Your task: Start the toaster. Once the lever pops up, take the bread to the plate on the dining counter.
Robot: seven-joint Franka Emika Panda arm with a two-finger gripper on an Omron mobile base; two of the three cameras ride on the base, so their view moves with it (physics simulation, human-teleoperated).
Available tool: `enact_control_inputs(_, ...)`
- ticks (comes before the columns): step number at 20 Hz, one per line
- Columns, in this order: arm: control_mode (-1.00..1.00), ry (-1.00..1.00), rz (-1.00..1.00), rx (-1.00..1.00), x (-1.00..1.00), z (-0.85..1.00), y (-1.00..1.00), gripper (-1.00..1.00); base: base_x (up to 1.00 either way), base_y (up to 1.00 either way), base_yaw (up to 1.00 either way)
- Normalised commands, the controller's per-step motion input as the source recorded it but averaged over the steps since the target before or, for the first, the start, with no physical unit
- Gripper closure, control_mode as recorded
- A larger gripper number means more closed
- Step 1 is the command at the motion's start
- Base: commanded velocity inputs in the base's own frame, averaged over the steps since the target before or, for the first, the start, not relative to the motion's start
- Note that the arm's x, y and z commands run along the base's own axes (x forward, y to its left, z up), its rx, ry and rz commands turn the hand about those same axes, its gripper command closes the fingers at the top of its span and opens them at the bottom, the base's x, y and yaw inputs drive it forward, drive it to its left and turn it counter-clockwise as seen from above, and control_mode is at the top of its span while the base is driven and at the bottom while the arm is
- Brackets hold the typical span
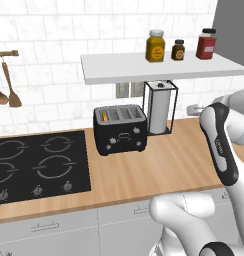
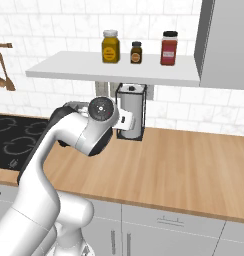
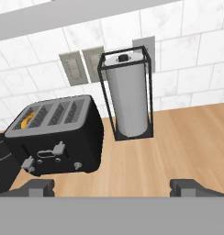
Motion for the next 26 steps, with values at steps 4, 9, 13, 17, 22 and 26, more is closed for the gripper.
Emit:
enact_control_inputs(4, -1.0, 0.0, 0.0, 0.0, 0.0, 0.0, 0.0, -1.0, 0.0, 0.0, 0.0)
enact_control_inputs(9, -1.0, 0.0, 0.0, 0.0, 0.0, 0.0, 0.0, -1.0, 0.0, 0.0, 0.0)
enact_control_inputs(13, -1.0, 0.0, 0.0, 0.0, 0.0, 0.0, 0.0, -1.0, 0.0, 0.0, 0.0)
enact_control_inputs(17, -1.0, 0.0, 0.0, 0.0, 0.0, 0.0, 0.0, -1.0, 0.0, 0.0, 0.0)
enact_control_inputs(22, -1.0, 0.0, 0.0, 0.0, 0.0, 0.0, 0.0, -1.0, 0.0, 0.0, 0.0)
enact_control_inputs(26, -1.0, 0.0, 0.0, 0.0, 0.0, 0.0, 0.0, -1.0, 0.0, 0.0, 0.0)
